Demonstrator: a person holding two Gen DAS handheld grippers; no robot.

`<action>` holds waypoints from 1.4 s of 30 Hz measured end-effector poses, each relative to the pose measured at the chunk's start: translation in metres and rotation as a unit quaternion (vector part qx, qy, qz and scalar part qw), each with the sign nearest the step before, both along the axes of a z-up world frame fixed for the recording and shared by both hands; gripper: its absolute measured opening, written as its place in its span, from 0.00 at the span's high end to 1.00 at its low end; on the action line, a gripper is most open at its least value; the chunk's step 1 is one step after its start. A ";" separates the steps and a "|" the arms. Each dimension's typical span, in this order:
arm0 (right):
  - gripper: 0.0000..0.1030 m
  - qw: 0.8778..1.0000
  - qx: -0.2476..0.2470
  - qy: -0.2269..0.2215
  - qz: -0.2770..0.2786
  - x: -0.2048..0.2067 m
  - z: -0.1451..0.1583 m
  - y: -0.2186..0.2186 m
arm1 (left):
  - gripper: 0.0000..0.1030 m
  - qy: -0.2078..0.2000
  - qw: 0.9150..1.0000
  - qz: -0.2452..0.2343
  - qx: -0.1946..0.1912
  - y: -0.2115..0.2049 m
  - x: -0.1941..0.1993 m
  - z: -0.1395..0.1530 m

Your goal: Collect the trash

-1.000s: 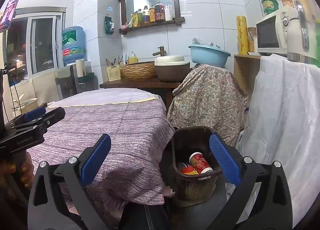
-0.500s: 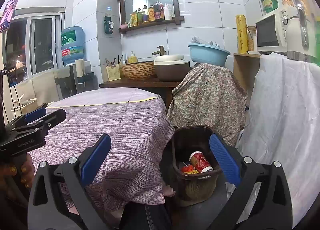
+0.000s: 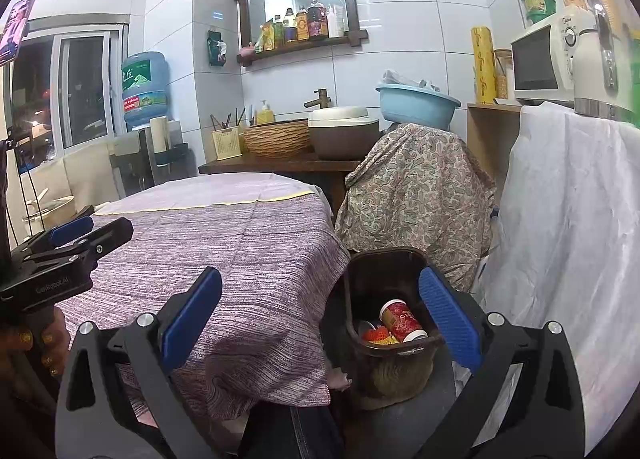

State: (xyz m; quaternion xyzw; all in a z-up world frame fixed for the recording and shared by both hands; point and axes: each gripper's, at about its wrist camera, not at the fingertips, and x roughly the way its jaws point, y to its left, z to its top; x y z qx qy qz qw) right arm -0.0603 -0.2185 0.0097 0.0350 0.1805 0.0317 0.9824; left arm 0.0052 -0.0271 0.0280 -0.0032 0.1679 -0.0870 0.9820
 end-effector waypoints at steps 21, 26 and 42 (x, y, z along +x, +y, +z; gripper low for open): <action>0.05 1.000 0.000 0.004 -0.001 0.000 0.000 0.004 | 0.05 0.005 1.000 0.003 0.000 0.002 0.001 -0.002; 0.05 1.000 0.000 0.005 -0.001 0.000 0.000 0.004 | 0.05 0.006 1.000 0.002 0.000 0.002 0.001 -0.002; 0.05 1.000 0.001 0.007 0.000 0.001 -0.002 0.006 | 0.05 0.006 1.000 0.002 -0.001 0.002 0.001 -0.002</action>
